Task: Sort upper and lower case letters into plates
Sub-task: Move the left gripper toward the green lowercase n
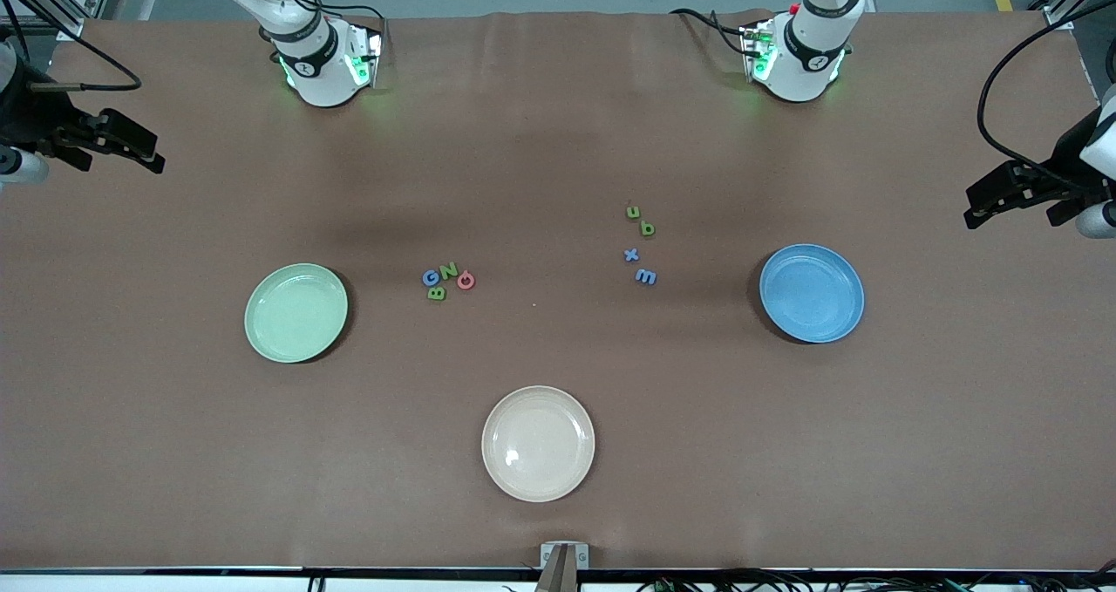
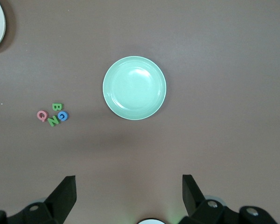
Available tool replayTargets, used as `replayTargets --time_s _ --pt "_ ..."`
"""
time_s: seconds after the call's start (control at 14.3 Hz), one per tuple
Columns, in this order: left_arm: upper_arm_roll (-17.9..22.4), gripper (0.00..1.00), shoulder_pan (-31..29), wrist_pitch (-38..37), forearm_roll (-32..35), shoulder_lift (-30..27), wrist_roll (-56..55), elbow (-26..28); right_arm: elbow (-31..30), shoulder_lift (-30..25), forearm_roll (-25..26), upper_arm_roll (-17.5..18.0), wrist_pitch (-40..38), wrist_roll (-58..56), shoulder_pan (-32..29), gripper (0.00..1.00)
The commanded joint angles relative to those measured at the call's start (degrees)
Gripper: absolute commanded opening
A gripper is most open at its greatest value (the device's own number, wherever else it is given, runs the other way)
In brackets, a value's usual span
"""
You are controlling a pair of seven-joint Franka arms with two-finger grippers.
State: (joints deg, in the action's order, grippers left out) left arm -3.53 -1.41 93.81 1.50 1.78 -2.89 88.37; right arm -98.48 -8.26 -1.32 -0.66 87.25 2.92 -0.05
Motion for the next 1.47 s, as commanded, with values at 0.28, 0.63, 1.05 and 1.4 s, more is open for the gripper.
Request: replayTargets --time_s 0.28,0.63,1.05,1.4 --pt "-0.08 1.0 0.18 -0.73 -0.44 0.16 0.08 -0.48 -1.63 -1.85 -0.35 0.14 0.2 -0.46 -0.3 1.0" --pt "-2.18 1.0 4.13 -1.52 -0.62 1.47 0.96 -0.13 -1.63 -1.85 -0.35 0.14 0.37 -0.55 -0.3 1.0" --pt "-4.38 1.0 8.43 -6.18 -0.44 5.69 -0.1 -0.48 -1.54 -1.76 1.58 0.31 0.9 -0.9 0.05 1.0" --pt "-6.4 1.0 8.44 -6.97 -3.42 5.52 -0.96 1.97 -1.54 -1.76 1.58 0.4 0.9 -2.21 -0.04 1.0"
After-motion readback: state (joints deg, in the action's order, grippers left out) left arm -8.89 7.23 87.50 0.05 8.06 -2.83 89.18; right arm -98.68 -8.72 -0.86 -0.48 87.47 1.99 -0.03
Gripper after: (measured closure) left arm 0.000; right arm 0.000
